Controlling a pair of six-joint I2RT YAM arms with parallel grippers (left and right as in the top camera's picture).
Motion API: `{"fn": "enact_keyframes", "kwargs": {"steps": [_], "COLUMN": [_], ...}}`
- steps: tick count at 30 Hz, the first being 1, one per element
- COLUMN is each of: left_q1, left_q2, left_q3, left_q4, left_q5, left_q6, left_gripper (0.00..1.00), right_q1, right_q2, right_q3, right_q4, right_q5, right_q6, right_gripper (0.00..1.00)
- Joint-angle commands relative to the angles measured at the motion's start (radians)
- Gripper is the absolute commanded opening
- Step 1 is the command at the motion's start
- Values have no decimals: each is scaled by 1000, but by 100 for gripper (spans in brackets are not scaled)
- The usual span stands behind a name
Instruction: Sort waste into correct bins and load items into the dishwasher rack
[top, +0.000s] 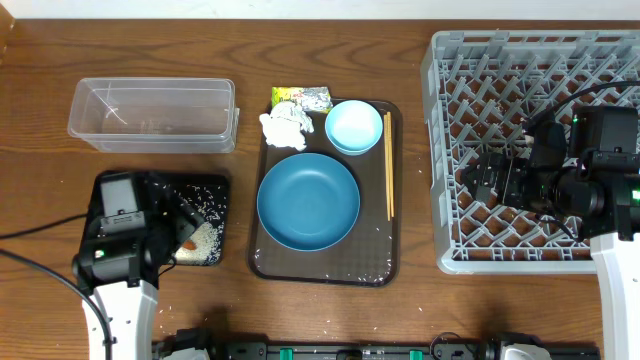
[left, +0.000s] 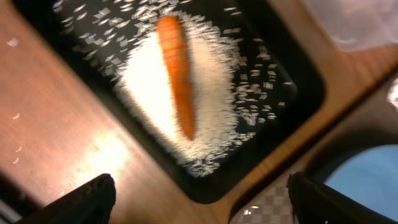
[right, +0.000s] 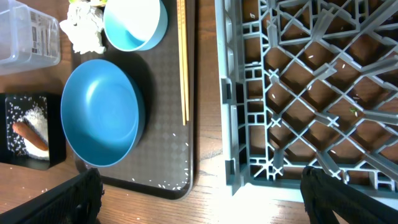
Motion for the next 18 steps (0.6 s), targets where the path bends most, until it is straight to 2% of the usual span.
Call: {"fn": "enact_keyframes", "kwargs": {"steps": [1,10,18], "left_q1": [53,231,238], "left_q2": [-1,-1,-1], "left_q3": [-6,-6,-6], "left_q4": [-31,-36,-36], "left_q5": [-19,-19,-19], "left_q6": [-7,-63,-63], "left_gripper": [92,93,94], "right_q1": [5,5,5], "right_q2": [-2,-2,-2], "right_q3": [-3,-3,-3], "right_q4": [2,2,20], "right_q5": [0,0,-12], "right_q6": [-15,-15,23], "right_gripper": [99,99,99]}}
